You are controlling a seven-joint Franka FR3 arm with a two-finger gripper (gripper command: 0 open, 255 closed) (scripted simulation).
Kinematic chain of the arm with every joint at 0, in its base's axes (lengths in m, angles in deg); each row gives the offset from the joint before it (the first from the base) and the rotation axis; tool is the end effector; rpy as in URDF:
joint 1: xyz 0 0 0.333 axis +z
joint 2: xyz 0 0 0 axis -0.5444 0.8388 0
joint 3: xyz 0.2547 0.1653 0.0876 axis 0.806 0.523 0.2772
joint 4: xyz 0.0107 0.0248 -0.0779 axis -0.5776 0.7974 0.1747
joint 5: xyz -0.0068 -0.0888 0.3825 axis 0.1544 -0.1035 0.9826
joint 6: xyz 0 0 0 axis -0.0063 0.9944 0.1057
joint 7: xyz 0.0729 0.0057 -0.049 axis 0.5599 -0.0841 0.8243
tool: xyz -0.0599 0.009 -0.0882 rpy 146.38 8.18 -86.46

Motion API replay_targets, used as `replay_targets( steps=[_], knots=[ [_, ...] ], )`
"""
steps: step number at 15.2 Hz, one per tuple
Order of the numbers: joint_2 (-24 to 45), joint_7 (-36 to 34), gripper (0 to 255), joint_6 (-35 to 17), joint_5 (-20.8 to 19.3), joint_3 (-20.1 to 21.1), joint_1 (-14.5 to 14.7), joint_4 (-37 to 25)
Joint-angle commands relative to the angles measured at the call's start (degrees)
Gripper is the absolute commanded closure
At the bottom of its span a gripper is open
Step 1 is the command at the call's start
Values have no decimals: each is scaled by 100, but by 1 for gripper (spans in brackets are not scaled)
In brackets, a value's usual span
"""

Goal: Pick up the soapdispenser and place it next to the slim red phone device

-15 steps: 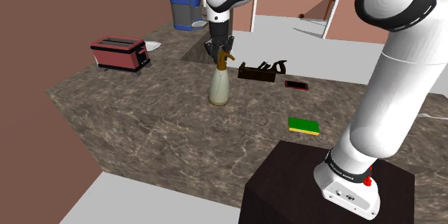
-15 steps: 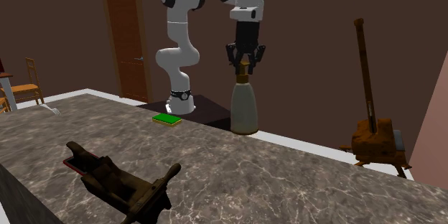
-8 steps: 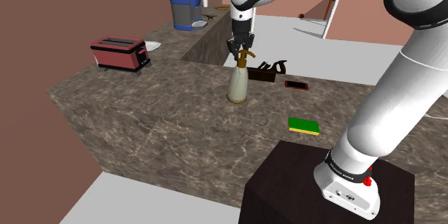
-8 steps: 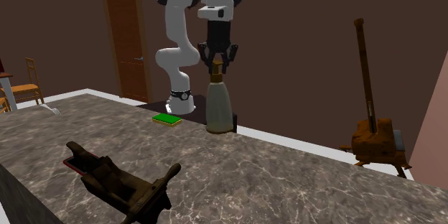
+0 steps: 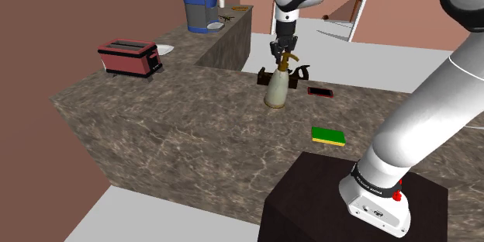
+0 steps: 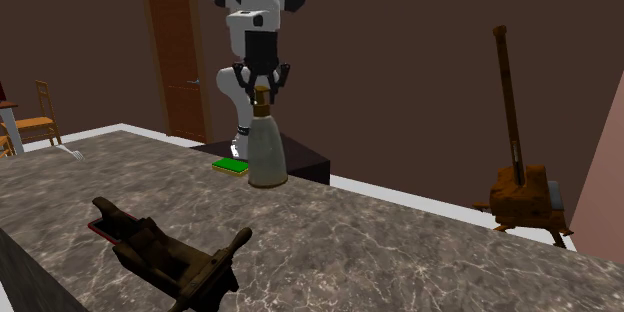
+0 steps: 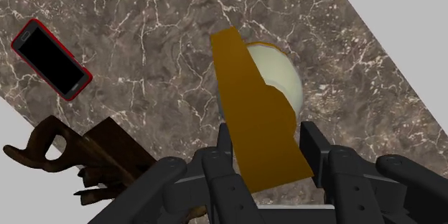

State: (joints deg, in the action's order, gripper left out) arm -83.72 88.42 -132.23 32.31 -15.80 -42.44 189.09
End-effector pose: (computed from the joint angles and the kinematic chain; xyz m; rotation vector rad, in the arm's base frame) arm 0.4828 -0.1337 0.4985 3.0958 -0.3118 -0.0696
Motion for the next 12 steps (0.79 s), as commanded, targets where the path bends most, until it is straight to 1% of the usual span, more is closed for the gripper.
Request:
replay_targets(
  steps=[1, 6, 12],
  knots=[
    [-168, 261, 255, 15, -56, -155, -122, 138],
    [-423, 900, 255, -16, -216, -563, -423, 385],
    [-540, 1701, 255, -48, -407, -1088, -785, 469]
  ],
)
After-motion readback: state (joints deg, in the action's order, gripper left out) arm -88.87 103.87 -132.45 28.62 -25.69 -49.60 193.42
